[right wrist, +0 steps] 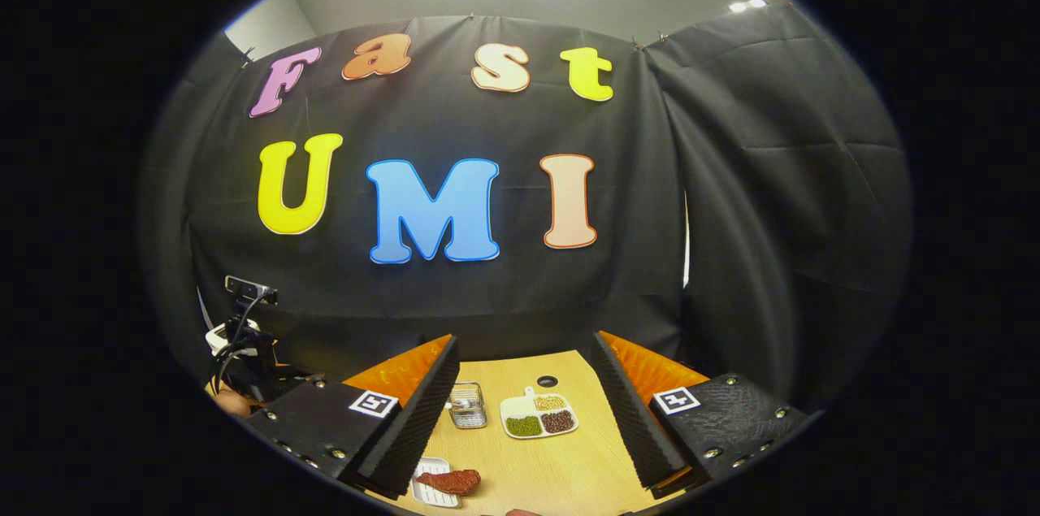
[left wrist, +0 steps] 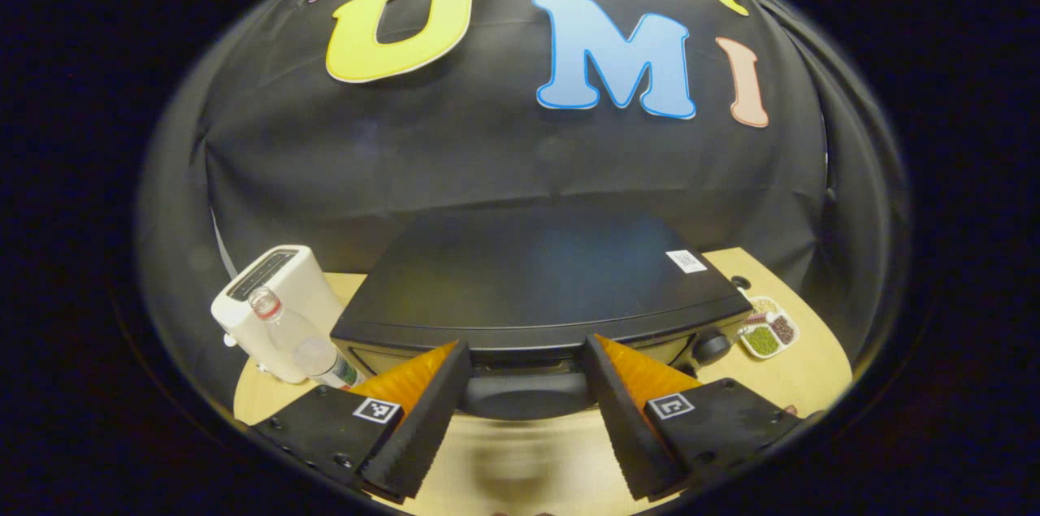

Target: Open the electric oven with the left hand, put the food in, and close the electric oven.

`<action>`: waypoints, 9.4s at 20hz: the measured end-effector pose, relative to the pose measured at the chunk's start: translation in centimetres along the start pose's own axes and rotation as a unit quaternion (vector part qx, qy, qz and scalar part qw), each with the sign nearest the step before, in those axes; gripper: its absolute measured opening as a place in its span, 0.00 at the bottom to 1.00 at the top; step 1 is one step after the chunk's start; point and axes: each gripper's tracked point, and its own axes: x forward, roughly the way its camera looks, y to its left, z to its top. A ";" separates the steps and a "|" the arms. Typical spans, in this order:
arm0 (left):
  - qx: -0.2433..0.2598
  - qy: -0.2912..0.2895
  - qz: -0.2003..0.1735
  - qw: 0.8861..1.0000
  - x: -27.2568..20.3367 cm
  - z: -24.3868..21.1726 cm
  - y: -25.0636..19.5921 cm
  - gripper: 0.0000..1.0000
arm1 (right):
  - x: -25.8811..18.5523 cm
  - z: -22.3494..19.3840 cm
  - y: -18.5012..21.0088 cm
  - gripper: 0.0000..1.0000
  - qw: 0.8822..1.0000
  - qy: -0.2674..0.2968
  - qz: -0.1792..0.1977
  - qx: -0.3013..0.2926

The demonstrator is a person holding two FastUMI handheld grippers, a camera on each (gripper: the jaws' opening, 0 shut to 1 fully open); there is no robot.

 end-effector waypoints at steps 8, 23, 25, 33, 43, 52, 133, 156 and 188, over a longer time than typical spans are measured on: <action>-0.003 -0.005 0.002 1.000 -1.3 -0.9 -0.2 0.99 | -0.7 0.2 0.9 0.99 1.000 -0.005 0.014 -0.005; 0.006 0.028 -0.003 1.000 -6.4 -9.2 -1.3 0.99 | -2.0 0.6 1.5 0.99 0.999 -0.011 0.032 -0.013; 0.019 0.033 -0.004 0.999 -6.7 -10.2 -1.3 0.98 | -2.0 0.6 1.7 0.99 0.999 -0.010 0.034 -0.018; 0.015 0.075 -0.028 0.997 -7.6 -15.2 -1.8 0.95 | -2.7 0.6 2.6 0.99 0.998 -0.008 0.048 -0.037; -0.009 -0.087 -0.021 0.996 -14.0 0.1 -1.0 0.95 | -1.3 -4.0 1.4 0.98 0.997 0.051 0.064 -0.011; -0.035 -0.249 0.001 0.968 -25.3 15.8 -0.4 0.94 | 0.5 -15.0 2.1 0.99 0.972 0.186 0.137 0.034; -0.066 -0.226 0.060 0.970 -30.8 13.9 23.8 0.98 | 16.4 -29.1 37.6 0.14 0.845 0.321 0.154 0.399; -0.051 -0.235 -0.011 0.971 -25.6 16.9 10.6 0.98 | 5.5 -15.9 24.3 0.60 0.968 0.154 0.192 0.038; -0.046 0.020 -0.055 0.997 -17.9 -1.8 -1.9 0.95 | 0.9 -1.0 10.3 0.91 0.989 -0.004 0.143 0.036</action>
